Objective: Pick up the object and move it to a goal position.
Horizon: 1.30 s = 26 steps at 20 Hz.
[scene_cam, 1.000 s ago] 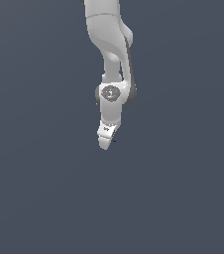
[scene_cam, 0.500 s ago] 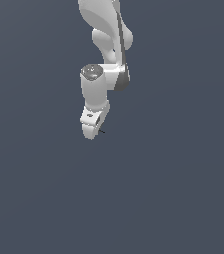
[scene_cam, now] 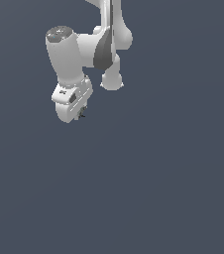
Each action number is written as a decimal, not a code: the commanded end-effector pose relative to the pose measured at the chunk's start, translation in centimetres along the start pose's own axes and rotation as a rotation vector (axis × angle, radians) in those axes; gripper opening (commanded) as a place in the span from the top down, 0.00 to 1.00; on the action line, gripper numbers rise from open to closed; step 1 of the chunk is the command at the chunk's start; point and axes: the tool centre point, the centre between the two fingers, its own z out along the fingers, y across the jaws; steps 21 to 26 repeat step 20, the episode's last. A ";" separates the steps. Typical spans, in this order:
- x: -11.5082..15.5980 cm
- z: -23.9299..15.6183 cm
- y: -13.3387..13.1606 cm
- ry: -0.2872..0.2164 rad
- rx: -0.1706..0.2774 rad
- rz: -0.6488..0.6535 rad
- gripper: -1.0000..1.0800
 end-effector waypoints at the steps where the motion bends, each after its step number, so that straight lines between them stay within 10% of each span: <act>1: -1.6 -2.3 0.4 0.001 0.001 -0.001 1.00; 26: -6.9 -9.4 2.3 -0.002 0.001 0.001 1.00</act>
